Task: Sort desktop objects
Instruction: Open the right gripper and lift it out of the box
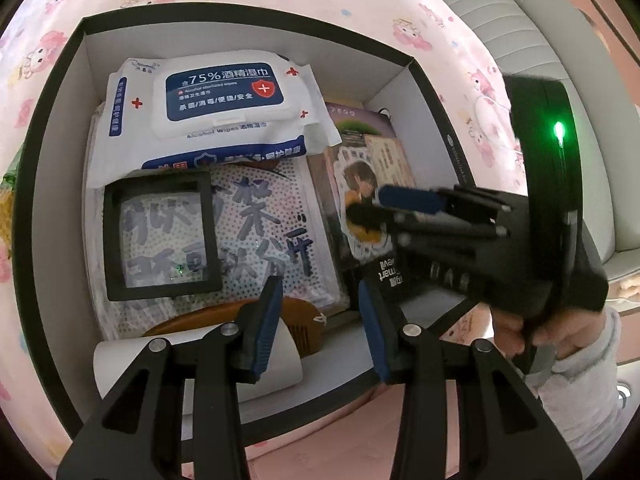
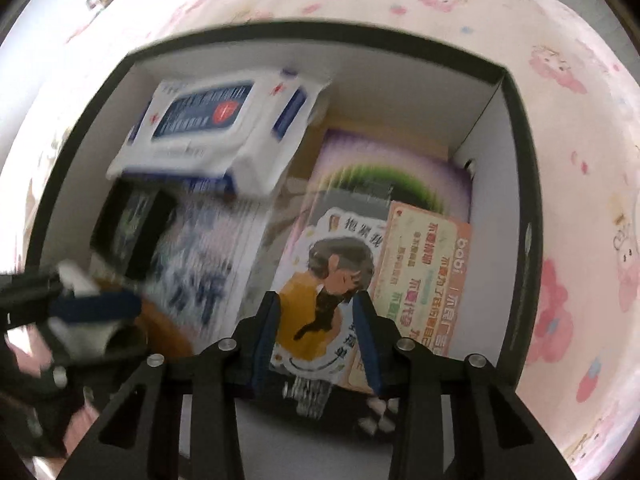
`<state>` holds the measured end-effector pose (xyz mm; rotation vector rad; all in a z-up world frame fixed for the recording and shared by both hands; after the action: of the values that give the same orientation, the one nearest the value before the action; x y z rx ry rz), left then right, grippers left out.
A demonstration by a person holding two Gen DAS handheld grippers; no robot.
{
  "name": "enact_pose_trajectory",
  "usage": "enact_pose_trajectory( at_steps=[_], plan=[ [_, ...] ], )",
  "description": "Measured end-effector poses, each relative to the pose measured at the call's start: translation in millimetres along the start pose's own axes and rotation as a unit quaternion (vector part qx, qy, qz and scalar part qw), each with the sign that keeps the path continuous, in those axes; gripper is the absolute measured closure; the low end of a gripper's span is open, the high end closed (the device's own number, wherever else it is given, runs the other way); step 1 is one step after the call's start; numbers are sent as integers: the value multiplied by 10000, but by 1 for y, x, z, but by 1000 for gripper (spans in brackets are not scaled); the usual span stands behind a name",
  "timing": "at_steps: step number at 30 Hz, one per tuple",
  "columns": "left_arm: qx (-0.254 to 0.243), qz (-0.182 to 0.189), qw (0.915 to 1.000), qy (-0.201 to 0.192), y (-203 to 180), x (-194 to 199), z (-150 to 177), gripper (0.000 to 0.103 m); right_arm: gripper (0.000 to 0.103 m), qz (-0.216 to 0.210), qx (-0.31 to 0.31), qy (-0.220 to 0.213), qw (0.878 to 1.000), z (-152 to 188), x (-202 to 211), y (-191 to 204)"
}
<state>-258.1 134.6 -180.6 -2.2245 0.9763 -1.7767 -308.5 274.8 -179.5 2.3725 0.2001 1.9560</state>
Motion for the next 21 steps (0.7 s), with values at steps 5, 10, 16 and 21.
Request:
enact_pose_trajectory(
  at_steps=[5, 10, 16, 21],
  plan=[
    [-109, 257, 9995, -121, -4, 15, 4, 64, 70, -731, -351, -164, 9966, 8, 34, -7],
    [-204, 135, 9997, -99, -14, 11, -4, 64, 69, -787, -223, 416, 9958, 30, 42, -3],
    [-347, 141, 9993, -9, -25, 3, 2, 64, 71, -762, -225, 752, 9940, 32, 12, -5],
    [-346, 115, 9993, -73, -15, 8, 3, 64, 71, -682, -287, 544, 9958, 14, -1, -7]
  ],
)
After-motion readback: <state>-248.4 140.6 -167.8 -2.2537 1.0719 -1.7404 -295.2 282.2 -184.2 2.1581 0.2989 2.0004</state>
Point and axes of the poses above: each gripper's, at about its wrist camera, not at the fingertips, and x roughly against the way its jaws point, y to its left, z to its underside, the point moved 3 cm from there along -x, roughly the way its jaws point, and after that the axes turned 10 degrees about -x, right-handed, at the moved point
